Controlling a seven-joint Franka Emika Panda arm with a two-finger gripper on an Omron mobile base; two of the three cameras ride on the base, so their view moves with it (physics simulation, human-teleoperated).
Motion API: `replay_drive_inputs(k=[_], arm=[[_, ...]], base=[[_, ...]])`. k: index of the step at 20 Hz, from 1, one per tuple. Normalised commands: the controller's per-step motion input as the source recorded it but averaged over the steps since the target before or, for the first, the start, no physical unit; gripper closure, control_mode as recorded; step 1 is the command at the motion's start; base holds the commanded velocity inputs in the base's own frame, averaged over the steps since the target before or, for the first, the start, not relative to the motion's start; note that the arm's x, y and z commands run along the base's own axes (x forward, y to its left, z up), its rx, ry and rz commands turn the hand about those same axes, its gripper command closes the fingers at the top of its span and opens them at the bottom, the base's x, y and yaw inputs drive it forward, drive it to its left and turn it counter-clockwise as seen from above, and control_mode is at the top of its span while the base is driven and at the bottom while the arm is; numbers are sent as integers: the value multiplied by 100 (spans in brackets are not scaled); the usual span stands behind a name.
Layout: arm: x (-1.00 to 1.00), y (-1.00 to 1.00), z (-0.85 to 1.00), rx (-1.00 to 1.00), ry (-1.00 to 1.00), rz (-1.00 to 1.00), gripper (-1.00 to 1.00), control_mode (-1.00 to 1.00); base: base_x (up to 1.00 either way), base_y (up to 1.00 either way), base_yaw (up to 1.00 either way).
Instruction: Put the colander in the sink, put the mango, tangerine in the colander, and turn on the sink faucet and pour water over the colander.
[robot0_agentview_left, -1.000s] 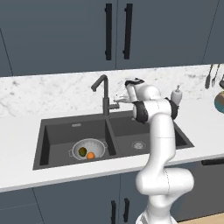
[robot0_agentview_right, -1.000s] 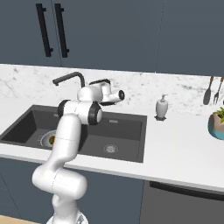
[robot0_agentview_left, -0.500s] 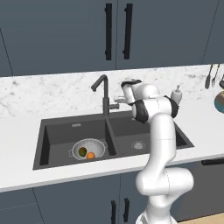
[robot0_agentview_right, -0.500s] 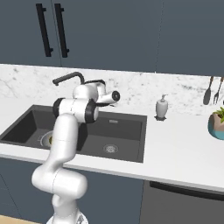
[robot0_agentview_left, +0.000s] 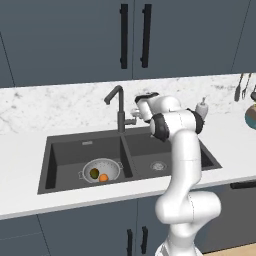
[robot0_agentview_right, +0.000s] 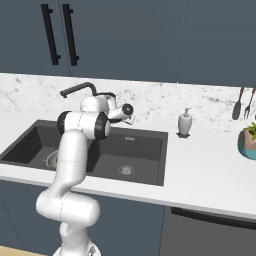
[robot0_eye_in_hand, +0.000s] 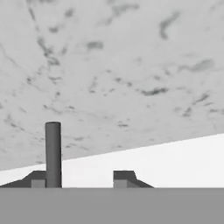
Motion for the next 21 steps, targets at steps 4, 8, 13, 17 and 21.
replay_drive_inputs(k=[4,8,13,17,21], arm=[[-11,-100,-6,0,9,-19,100,-100],[-20,-100,-5,0,7,-20,100,-100],[-29,-100,-2,0,6,-19,100,-100],[-41,-97,0,0,1,-11,100,-100],[-38,-49,0,0,-1,0,100,-100]], base=[[0,0,0],[0,0,0],[0,0,0],[0,0,0],[0,0,0]])
